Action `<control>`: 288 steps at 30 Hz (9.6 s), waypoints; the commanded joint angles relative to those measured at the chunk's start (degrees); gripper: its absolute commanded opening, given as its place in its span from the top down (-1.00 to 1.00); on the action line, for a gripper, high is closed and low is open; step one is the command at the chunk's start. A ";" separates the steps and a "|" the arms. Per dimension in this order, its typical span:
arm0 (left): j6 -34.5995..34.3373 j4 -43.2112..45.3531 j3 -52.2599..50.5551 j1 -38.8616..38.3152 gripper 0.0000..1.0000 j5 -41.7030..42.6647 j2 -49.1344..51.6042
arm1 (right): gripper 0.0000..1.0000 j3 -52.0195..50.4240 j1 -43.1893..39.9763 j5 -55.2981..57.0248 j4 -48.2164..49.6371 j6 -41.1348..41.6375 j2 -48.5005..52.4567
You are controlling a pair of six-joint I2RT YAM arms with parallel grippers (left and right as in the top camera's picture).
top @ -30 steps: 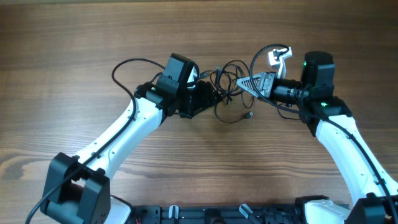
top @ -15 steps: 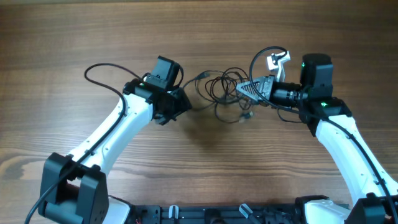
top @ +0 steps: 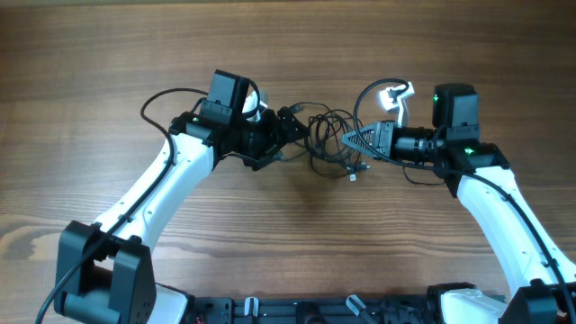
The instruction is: Untangle cables
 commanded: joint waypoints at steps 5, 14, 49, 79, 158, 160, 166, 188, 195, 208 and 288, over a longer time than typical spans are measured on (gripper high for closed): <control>-0.55 0.17 0.09 -0.11 -0.72 4.00 -0.24 | 0.91 0.72 0.02 0.39 0.15 -1.29 0.00; -0.48 -2.86 0.09 -0.11 -0.67 -0.17 -0.24 | 0.91 0.72 0.02 2.34 -0.59 -1.20 0.00; -2.27 3.58 0.09 -3.78 -0.67 2.99 -0.17 | 0.91 0.72 0.02 2.08 -1.01 -1.20 0.00; 1.57 0.35 0.13 -3.58 0.92 -20.00 0.44 | 0.86 0.72 0.02 21.84 -11.85 -0.85 0.00; 7.13 -20.46 0.15 12.74 -0.66 -30.10 -12.50 | 0.92 0.68 31.15 46.99 12.20 -5.73 18.75; 7.13 -20.87 0.15 12.63 -0.69 -29.83 -12.50 | 0.91 0.68 31.15 47.06 11.47 -5.70 18.75; 7.13 -22.05 0.15 12.63 -0.71 -29.68 -12.50 | 0.91 0.68 31.15 47.23 11.04 -3.89 18.75; 7.39 -20.28 0.13 7.06 -1.00 -25.55 -12.17 | 0.92 15.23 28.28 55.15 2.84 -5.73 -10.93; 7.39 -18.69 0.13 5.62 -1.00 -22.75 -12.17 | 0.91 15.19 28.28 55.91 2.19 -4.35 -9.51; 7.58 -16.74 0.13 5.62 -1.00 -16.94 -12.17 | 0.91 15.21 28.22 53.24 26.69 4.24 -9.51; -49.37 -25.22 0.13 3.52 -0.87 -54.75 2.93 | 0.91 15.19 25.94 72.17 -7.58 13.99 -9.49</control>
